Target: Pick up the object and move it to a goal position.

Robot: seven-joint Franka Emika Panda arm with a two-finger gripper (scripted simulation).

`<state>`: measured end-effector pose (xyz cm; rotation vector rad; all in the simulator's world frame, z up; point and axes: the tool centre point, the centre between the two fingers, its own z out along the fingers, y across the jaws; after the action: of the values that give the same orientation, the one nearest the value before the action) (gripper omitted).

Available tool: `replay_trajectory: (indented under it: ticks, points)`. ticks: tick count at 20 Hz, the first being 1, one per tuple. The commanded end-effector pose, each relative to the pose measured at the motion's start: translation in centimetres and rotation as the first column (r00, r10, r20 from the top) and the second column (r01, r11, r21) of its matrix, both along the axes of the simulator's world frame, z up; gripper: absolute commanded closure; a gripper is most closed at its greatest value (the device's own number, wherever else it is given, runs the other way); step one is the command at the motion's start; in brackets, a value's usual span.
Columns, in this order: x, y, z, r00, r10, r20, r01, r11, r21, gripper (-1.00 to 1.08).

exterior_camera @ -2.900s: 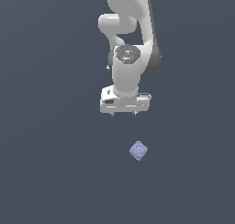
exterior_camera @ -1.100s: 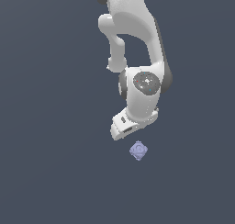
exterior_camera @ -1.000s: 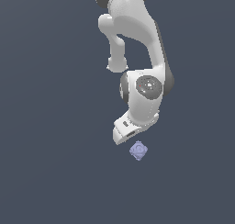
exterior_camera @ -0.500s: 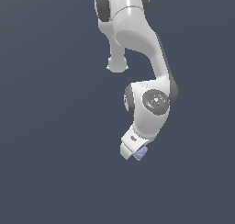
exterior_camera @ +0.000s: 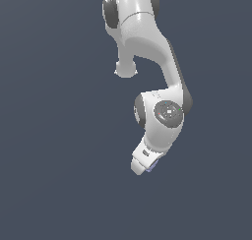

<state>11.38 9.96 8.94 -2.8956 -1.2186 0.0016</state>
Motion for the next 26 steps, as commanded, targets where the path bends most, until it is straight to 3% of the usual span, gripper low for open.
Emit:
replay_trajectory:
  ticks: [1,12,18,19,26]
  points:
    - [0.0,0.0,-0.1,1.000,0.000,0.000,0.000,1.000,0.000,-0.92]
    - [-0.1,0.0,-4.9,1.000,0.004,0.001,-0.004,1.000,0.000,-0.92]
    - [0.1,0.0,-5.0,1.000,0.004,0.001,-0.004,1.000,0.000,-0.92]
    - [0.1,0.0,-5.0,1.000,0.004,0.001,-0.004,1.000,0.000,1.08]
    - [0.1,0.0,-5.0,1.000,0.004,0.001,-0.004,1.000,0.000,1.08]
